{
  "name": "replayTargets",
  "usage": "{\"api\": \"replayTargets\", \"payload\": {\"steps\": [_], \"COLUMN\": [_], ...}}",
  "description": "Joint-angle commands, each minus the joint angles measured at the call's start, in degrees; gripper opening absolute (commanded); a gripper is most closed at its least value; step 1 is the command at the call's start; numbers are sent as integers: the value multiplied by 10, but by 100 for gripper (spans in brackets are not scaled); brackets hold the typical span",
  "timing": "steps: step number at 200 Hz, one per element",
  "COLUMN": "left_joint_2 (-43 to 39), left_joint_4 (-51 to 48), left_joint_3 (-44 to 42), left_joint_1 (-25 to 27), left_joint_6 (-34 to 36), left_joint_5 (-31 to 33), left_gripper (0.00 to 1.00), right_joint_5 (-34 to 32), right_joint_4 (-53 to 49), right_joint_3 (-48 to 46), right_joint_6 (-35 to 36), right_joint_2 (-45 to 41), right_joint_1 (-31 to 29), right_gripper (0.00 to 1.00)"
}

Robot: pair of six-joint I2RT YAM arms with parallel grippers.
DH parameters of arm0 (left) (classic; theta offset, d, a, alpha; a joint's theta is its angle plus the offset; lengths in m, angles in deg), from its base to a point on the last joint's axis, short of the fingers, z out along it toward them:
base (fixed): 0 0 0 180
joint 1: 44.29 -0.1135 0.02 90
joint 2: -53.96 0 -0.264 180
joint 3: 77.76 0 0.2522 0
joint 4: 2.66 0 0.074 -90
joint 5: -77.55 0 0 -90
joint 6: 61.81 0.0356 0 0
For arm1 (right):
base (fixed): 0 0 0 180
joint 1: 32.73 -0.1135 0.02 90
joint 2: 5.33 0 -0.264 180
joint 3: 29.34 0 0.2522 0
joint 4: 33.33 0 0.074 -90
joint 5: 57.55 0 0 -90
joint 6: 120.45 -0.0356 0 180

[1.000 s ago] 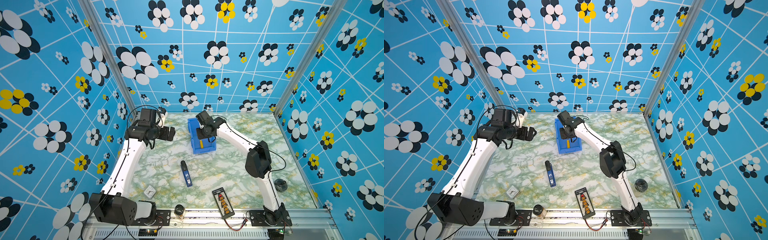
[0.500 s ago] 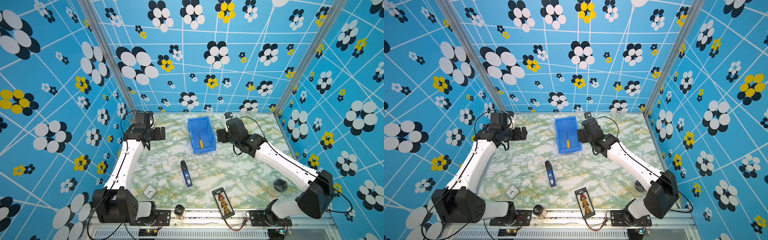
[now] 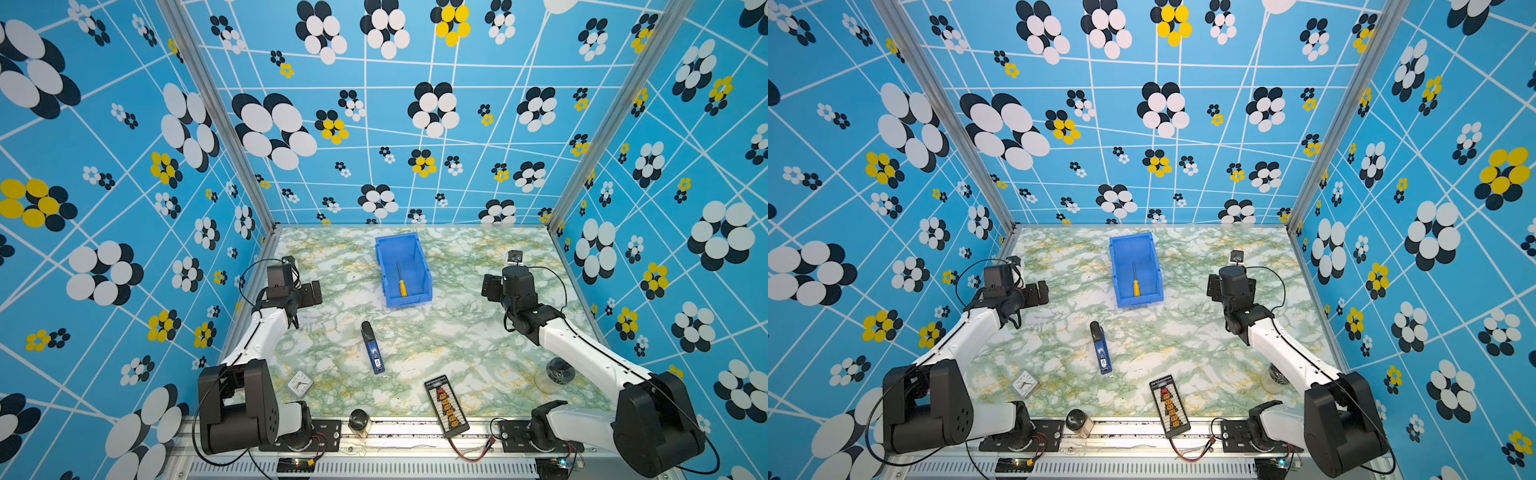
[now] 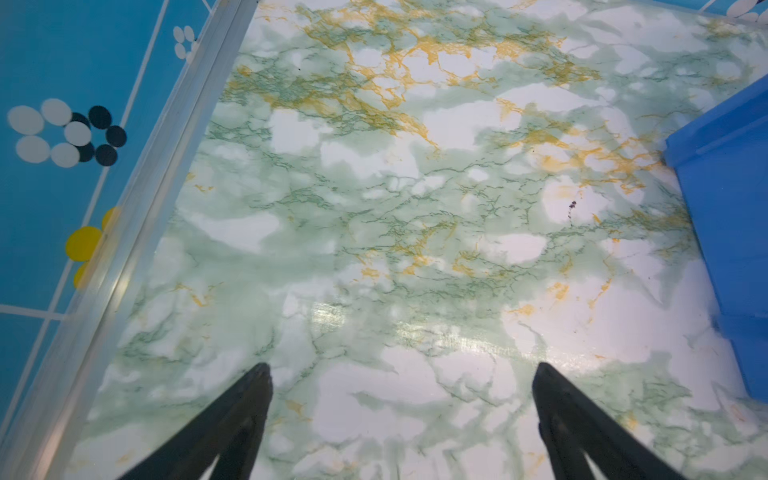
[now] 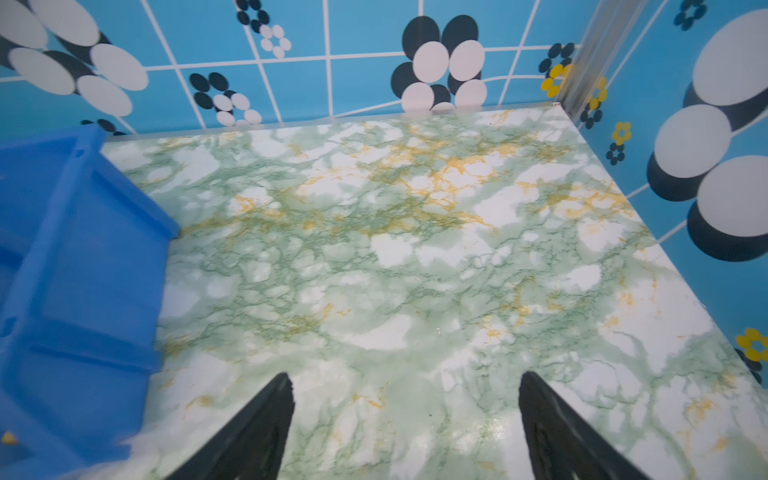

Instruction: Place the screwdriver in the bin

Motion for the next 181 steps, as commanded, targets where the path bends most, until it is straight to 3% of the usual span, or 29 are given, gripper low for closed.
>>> {"api": "replayTargets", "payload": {"steps": [1,33,66,110,150,181], "left_joint_2": [-32,-33,21,76,76,130], "left_joint_4": [160,305,443,535,576,705], "left_joint_3": [-70,-135,-175,-199,-222,-265], "left_joint_1": [0,3,12,23,46,68], "left_joint_6": [-5,-26,-31,-30,-5,12], "left_joint_5": [-40,-44,-26,-24,-16,14], "left_gripper": [99,99,99,99,99,99], "right_joint_5": [-34,-44,-49,-36,-29,-30], "right_joint_4": [82,179,251,306,372,368], "right_joint_3": [-35,-100,-132,-151,-165,-178], "right_joint_6": [-1,6,50,71,92,127], "right_joint_2": [-6,1,-11,16,25,22], "right_joint_1": [30,45,49,74,83,84], "right_gripper": [88,88,88,89,89,89]}}
